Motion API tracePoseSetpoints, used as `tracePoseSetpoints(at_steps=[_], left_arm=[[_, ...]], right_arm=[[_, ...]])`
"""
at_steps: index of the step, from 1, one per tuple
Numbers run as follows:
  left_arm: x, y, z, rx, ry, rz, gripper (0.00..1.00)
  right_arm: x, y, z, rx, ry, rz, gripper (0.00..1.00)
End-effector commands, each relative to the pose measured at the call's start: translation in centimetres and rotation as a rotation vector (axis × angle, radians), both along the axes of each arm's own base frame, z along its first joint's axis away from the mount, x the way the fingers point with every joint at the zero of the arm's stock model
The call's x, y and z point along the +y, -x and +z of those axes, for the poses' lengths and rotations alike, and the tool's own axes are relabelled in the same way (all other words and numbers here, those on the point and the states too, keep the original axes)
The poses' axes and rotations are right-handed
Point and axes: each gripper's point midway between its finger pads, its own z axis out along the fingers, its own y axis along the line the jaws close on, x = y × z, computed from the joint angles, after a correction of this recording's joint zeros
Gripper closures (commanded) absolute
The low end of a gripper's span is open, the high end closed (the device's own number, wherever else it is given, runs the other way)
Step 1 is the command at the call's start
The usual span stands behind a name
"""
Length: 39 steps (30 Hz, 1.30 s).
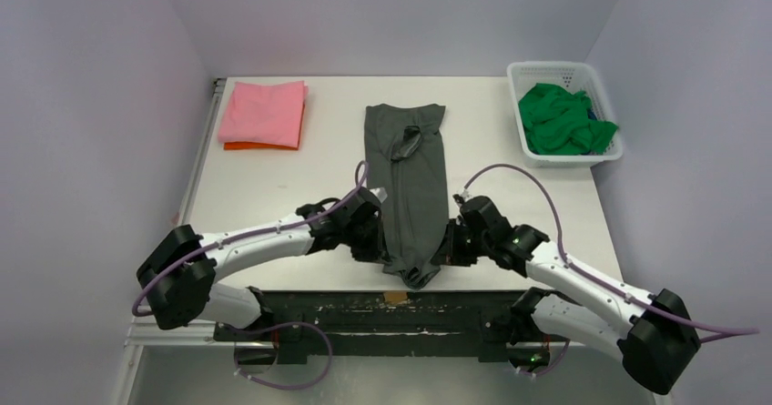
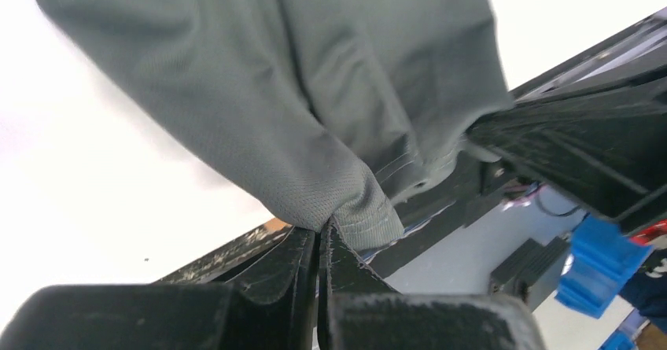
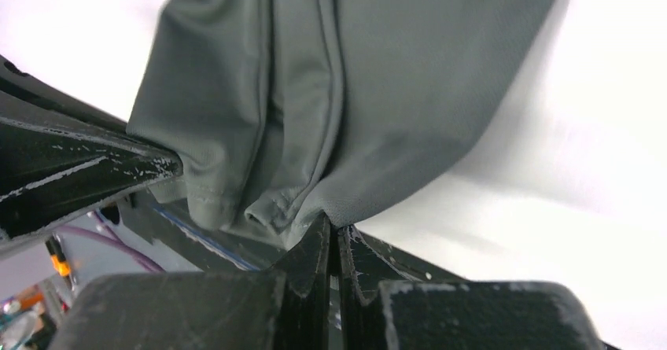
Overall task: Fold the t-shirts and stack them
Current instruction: Fold the folded rectangular tshirt in 1/3 of the way
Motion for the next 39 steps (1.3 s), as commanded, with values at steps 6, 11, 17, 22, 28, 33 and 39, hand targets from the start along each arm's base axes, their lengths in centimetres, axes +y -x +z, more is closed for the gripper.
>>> tracePoseSetpoints(at_steps=[6,11,17,22,28,33,39], left_arm=[[0.1,-8.6,4.1,-0.089,-0.003,0.047,1.00],[0.6,-13.4,5.1,-0.102,0.004,0.087,1.00],[1.2,-18.6,4.5,-0.060,0.015,0.132,1.00],[1.7,-21.9,3.9,-0.048,-0.001,0.177,1.00],[1.7,-25.0,3.1,-0.045,0.001,0.199,1.00],[1.4,-26.9,1.4,-0.019,-0.022,0.203,1.00],[3.5,-29.1,0.4,-0.003,-0.083,0.301,0.90]], right_arm=[[1.2,-9.6,5.2,-0.205,0.054,-0.103,1.00],[1.2,-14.5,5.8,-0.206,-0.004,-0.140,1.00],[0.8,-20.2,6.1,-0.222,-0.032,-0.209,1.00],[-0.1,-23.8,5.3,-0.207,-0.025,-0.244,1.00],[-1.2,-26.7,3.9,-0.185,-0.028,-0.284,1.00],[-2.1,-28.7,2.6,-0.182,-0.022,-0.308,1.00],[-1.7,-31.8,1.3,-0.167,-0.048,-0.262,0.90]])
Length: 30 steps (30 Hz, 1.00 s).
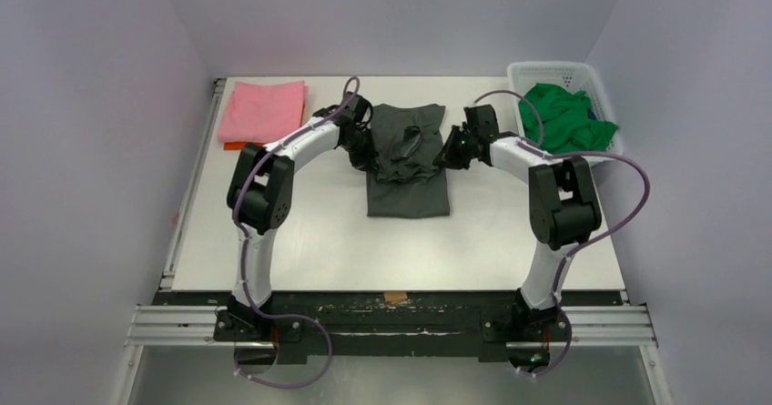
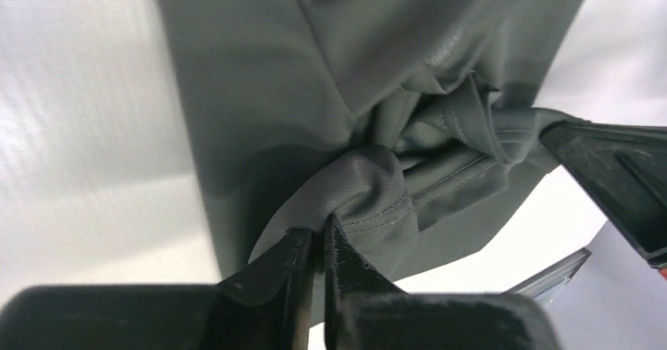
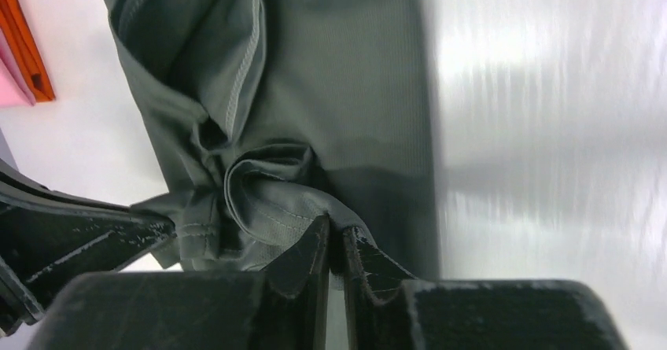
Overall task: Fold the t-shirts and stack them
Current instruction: Fold the folded rectangular tshirt in 1/3 of the way
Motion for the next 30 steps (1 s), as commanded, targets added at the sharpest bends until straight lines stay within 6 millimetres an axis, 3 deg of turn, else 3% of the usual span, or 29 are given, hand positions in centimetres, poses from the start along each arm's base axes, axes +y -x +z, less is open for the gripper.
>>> tracePoseSetpoints(at_steps=[1,3,4,6,7,9,11,14,18,21,25,29,30], left_arm=[[2.1,-2.4,1.8,-0.039,-0.031,0.073,0.84],[2.7,-3.0,2.9,-0.064,-0.024,0.098,0.61],[2.9,-3.3,3.7,-0.078,-0.011,0.101,0.46],[2.8,-3.4,5.4,-0.116,0.010,0.096,0.06],[2.5,-3.2,6.0,-0.129,0.025,0.086,0.01],[2.2,-2.5,6.9,-0.135,0.053,0.070,0.00],[2.1,-1.1,6.7,-0.127,0.062,0.052,0.00],[2.7,1.7,5.7,-0.101,0.056,0.037,0.00],[4.4,5.5,5.2,-0.118,0.060,0.060,0.00],[5.9,8.5,3.8,-0.097,0.033,0.073,0.00],[7.5,10.9,3.0,-0.084,0.002,0.090,0.00],[8.0,12.2,2.4,-0.070,0.000,0.096,0.00],[8.0,12.5,2.3,-0.069,0.002,0.092,0.00]], right_arm=[[0.9,-4.0,2.3,-0.106,-0.042,0.061,0.83],[0.5,-4.9,3.0,-0.120,-0.013,0.062,0.54],[0.3,-5.0,3.5,-0.130,0.004,0.068,0.46],[-0.3,-4.9,4.6,-0.153,0.036,0.067,0.35],[-0.7,-4.6,4.9,-0.162,0.049,0.059,0.31],[-1.3,-3.6,5.9,-0.194,0.065,0.047,0.28],[-1.9,-1.9,5.8,-0.192,0.080,0.044,0.26],[-1.3,1.1,5.5,-0.198,0.073,0.106,0.26],[1.9,5.0,4.5,-0.199,0.037,0.263,0.26],[5.0,5.8,4.1,-0.209,0.028,0.355,0.26],[10.1,4.9,3.6,-0.232,-0.009,0.450,0.26],[12.4,-0.1,3.2,-0.269,-0.004,0.416,0.27],[13.1,-2.0,3.9,-0.294,-0.003,0.403,0.27]])
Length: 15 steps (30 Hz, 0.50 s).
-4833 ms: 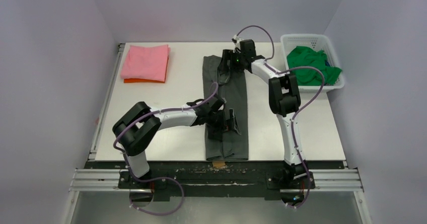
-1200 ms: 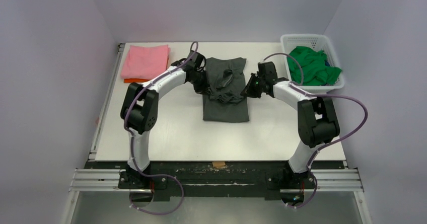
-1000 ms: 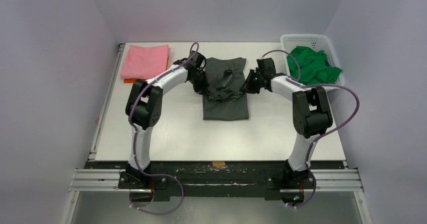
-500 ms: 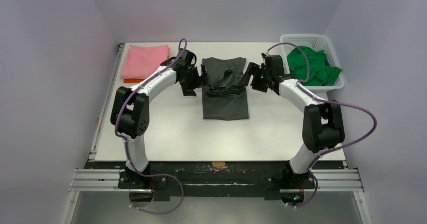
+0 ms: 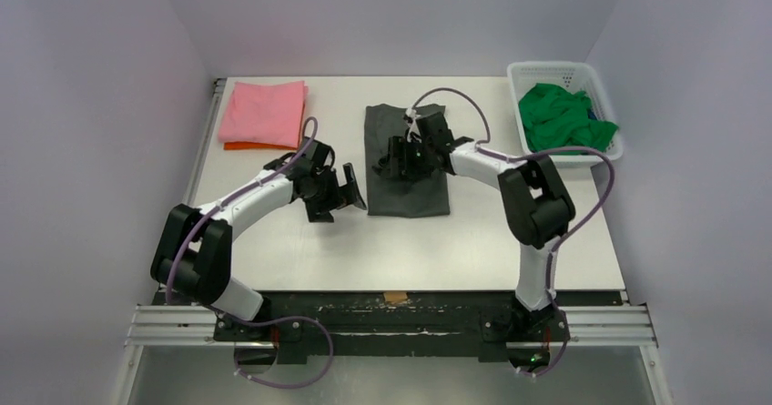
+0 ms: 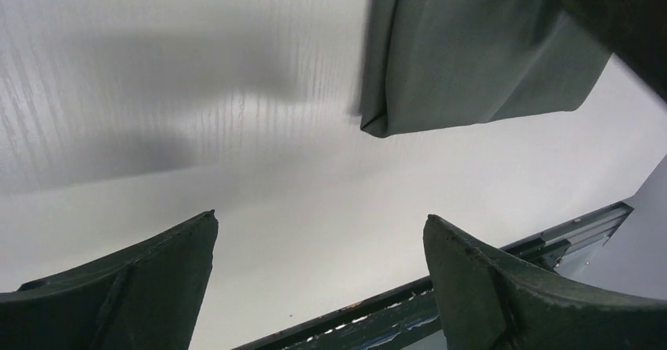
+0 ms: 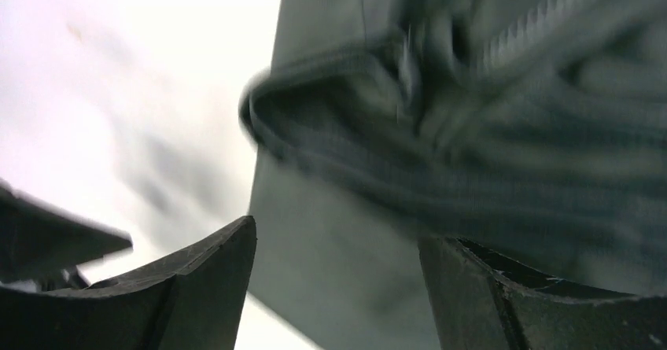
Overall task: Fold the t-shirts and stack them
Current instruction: Fold the folded rectangular tshirt in 1/3 of the way
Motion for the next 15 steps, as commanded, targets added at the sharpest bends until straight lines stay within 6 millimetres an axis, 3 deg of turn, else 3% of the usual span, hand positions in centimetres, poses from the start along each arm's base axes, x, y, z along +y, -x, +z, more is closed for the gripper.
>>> tracePoseSetpoints(at_steps=[1,4,7,11,15], left_arm=[[0.0,-0.4,1.0,-0.065,0.024,0.015,0.00],[-0.2,-0.4,0.7,-0.063,0.032,0.012,0.00],[-0.8,-0.7,0.6,-0.060,0.047,0.000,0.00],[-2.3,-1.5,0.6,-0.062,0.069,-0.033,0.00],[-3.7,-2.3,0.2,-0.056,0.073,-0.060,0.07]], right_arm=[[3.0,-8.5,4.5,-0.184,-0.072,-0.045,0.27],[3.6,-12.1,4.9,-0.220,-0.029,-0.074,0.27],[3.5,-12.2,5.2,-0.200,0.003,-0.060,0.27],[1.8,-9.0,7.6,-0.234,-0.008,-0.063,0.27],[-2.7,-4.2,7.6,-0.236,0.061,-0.148,0.27]])
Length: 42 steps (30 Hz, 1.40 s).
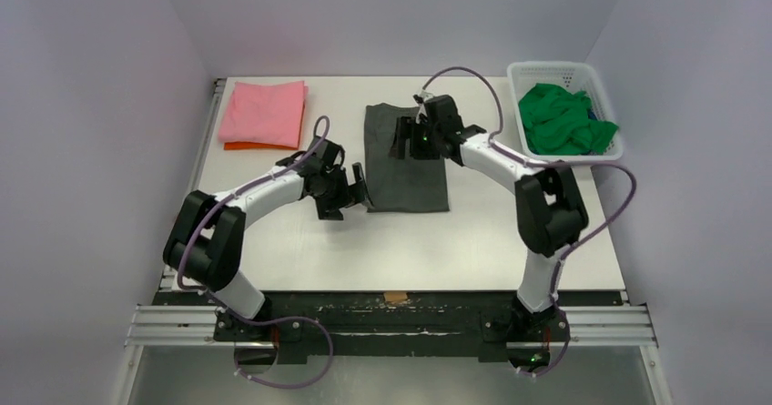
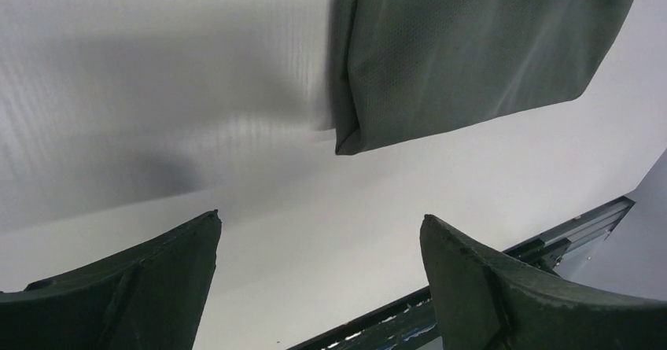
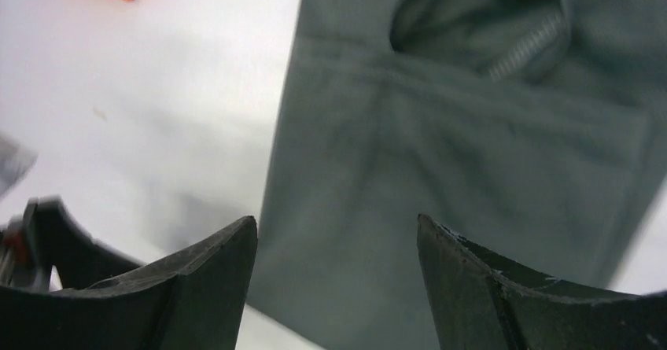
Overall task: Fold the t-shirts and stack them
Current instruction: Fold the folded rectangular tshirt in 1/3 of the way, then grab one side of the 2/3 rectangular tshirt with both arms
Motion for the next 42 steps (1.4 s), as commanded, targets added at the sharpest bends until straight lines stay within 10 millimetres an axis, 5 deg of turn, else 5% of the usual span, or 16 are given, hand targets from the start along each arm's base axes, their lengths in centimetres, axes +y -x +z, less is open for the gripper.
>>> tracePoseSetpoints(at_steps=[1,6,10,24,26,29,33,38,42], left_arm=[[-2.6,-2.2,1.1,-0.044,0.056,-0.033,0.10],[-3.7,-2.4,-0.4,-0.008,0.060,-0.053,0.22],[-4.5,-2.6,-1.5,0.021,0.061,-0.071,0.39],[-5.6,-3.4,-4.3,0.083,0.015,-0.096,0.80],[-5.4,-3.4,-4.7,0.093,0.000,-0.093,0.99],[-5.2,-3.3,-4.8,0.087,-0.007,-0.100,1.00],[-4.9,-2.9,-4.2,0.051,0.004,-0.102,1.00],[-4.7,-1.3,-2.5,-0.022,0.029,-0.132,1.00],[-5.3,2.6,-1.2,-0.038,0.098,-0.196,1.00]], right_arm=[[-4.8,4.1,3.0,-0.077,0.053,-0.110,0.27],[-11.1,9.5,-0.3,0.039,0.070,-0.285,0.26],[-13.6,12.0,-2.6,0.112,0.036,-0.371,0.31],[-12.3,12.9,-7.2,0.257,0.024,-0.313,0.55],[-12.4,13.1,-7.7,0.275,0.031,-0.316,0.60],[-12.4,13.4,-8.1,0.285,0.039,-0.310,0.69],[-12.3,14.1,-8.3,0.305,0.030,-0.296,1.00],[-12.5,15.9,-7.3,0.312,0.017,-0.275,1.00],[-11.4,19.5,-5.9,0.326,-0.028,-0.177,1.00]])
